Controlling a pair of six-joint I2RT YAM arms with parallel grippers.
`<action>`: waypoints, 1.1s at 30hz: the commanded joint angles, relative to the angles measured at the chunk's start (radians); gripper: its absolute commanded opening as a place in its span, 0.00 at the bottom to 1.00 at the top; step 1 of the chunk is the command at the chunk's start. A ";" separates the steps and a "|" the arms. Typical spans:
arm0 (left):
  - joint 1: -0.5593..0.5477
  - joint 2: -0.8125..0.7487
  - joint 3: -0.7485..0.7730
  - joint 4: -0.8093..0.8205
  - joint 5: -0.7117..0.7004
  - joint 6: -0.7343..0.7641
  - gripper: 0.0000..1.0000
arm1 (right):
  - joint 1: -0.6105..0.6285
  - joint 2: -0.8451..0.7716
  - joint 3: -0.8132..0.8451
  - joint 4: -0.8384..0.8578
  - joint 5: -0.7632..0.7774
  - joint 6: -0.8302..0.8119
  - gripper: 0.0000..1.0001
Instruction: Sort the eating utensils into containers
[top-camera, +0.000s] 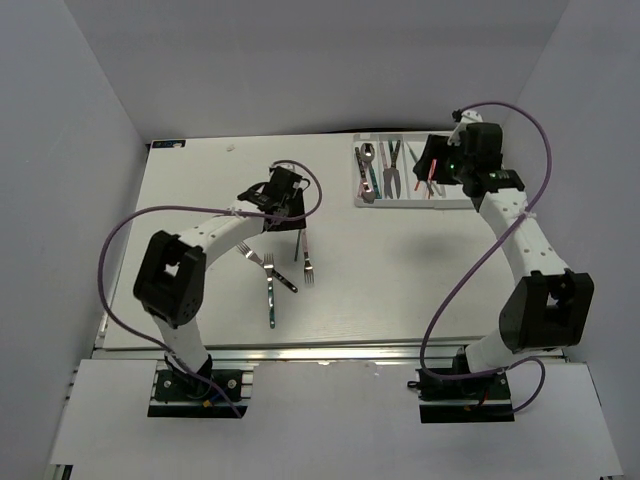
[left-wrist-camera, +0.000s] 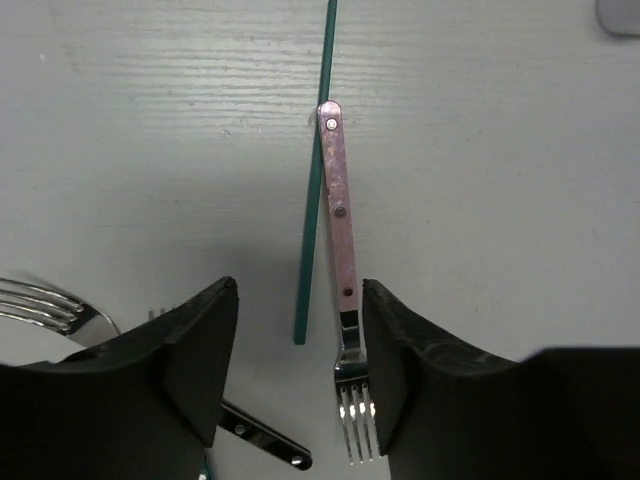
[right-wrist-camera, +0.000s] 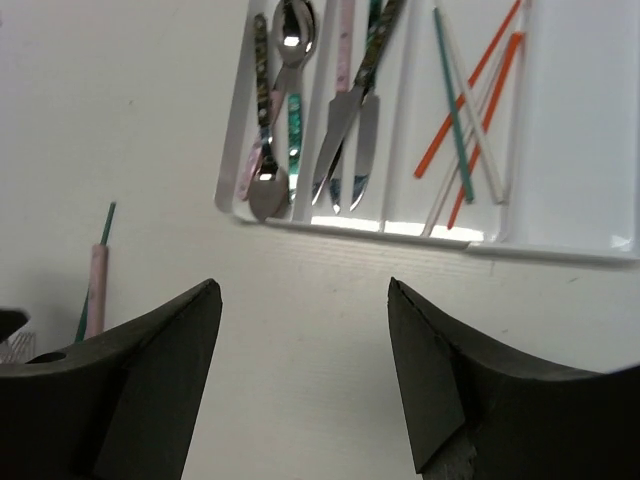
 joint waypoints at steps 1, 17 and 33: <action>-0.012 0.077 0.085 -0.059 0.026 0.051 0.60 | 0.039 -0.013 -0.098 0.053 -0.066 0.032 0.72; -0.029 0.243 0.060 -0.033 0.025 0.029 0.48 | 0.119 -0.061 -0.169 0.085 -0.144 0.042 0.69; -0.029 0.172 -0.016 -0.011 -0.047 0.011 0.46 | 0.146 -0.055 -0.155 0.089 -0.141 0.039 0.69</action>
